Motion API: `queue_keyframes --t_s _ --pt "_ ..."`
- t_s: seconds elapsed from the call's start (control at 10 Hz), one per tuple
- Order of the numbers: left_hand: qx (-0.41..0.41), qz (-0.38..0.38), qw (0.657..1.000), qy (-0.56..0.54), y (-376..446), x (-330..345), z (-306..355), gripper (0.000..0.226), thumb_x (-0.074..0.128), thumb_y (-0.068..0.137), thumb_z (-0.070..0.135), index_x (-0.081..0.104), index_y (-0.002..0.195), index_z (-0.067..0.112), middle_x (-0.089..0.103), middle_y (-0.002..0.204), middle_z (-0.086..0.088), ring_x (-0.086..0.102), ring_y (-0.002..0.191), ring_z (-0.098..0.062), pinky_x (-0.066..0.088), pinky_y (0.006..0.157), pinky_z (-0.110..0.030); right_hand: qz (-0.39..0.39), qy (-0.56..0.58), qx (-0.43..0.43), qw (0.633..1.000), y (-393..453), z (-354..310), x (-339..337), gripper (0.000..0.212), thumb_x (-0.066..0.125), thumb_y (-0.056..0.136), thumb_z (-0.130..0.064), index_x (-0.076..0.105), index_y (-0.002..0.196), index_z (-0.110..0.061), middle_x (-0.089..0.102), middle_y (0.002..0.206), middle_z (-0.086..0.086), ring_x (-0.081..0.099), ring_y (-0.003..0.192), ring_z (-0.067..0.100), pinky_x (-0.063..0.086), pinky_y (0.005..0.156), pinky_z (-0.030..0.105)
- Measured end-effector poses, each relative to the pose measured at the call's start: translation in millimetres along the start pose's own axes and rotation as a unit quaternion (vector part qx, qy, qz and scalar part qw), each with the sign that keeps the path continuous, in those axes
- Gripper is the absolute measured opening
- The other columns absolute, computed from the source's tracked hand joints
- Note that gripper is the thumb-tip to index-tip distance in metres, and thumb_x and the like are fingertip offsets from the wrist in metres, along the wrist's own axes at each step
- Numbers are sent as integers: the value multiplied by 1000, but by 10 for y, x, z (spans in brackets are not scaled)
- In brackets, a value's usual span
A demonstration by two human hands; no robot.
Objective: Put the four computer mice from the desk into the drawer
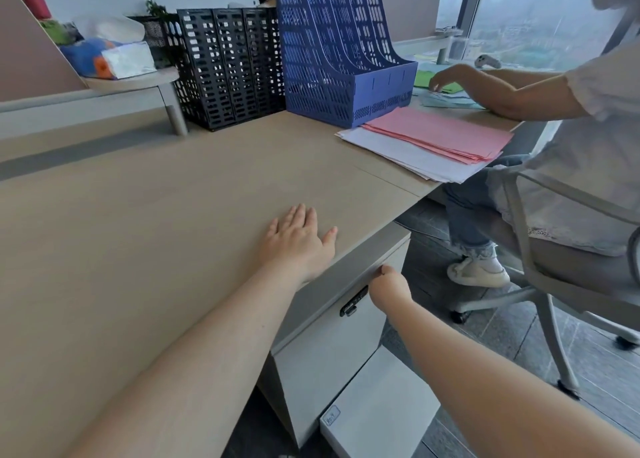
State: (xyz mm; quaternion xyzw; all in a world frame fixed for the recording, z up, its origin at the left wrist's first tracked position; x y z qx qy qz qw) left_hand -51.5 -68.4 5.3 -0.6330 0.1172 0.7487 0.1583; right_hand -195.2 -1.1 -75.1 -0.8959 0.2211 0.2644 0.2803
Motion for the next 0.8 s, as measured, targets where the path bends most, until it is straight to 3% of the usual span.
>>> queue_keyframes --t_s 0.3,0.5,0.6,0.7,0.8 --pt "1 -11 1000 -1 -28 -16 24 68 16 97 53 7 153 16 -1 163 0 -4 149 -12 -1 122 -38 13 -3 16 1000 91 -35 104 36 38 92 0 47 127 0 47 74 5 47 85 26 39 72 31" --pt "3 -7 1000 3 -35 -21 25 68 16 97 53 7 153 16 -1 163 0 -3 149 -12 -1 122 -38 -21 -86 -15 996 96 -20 -20 42 35 94 0 42 136 -1 47 89 7 45 85 24 37 72 29" --pt "2 -11 1000 -2 -37 -19 26 68 16 97 53 7 153 16 0 163 1 -3 149 -12 -1 122 -36 -56 -150 -28 987 32 -48 -88 42 40 94 -3 45 135 1 44 97 9 41 65 19 37 61 27" --pt "3 0 1000 -3 -37 -20 20 68 17 97 53 8 153 15 1 163 0 -1 150 -12 0 122 -35 -84 -242 -25 966 -38 -64 -114 38 38 95 -8 44 131 2 48 94 10 46 67 21 41 70 31" --pt "7 6 1000 -13 -45 -13 21 68 17 97 53 9 153 15 2 163 0 0 150 -12 1 122 -34 -69 -285 -22 956 -79 -100 -146 17 37 94 -7 47 81 -4 38 70 4 38 57 18 39 73 32"
Point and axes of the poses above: each hand's wrist, its own y-axis towards the middle knuckle, its own x-axis out of the palm, z = x × y, the point moved 2 cm from there along y, towards the middle knuckle
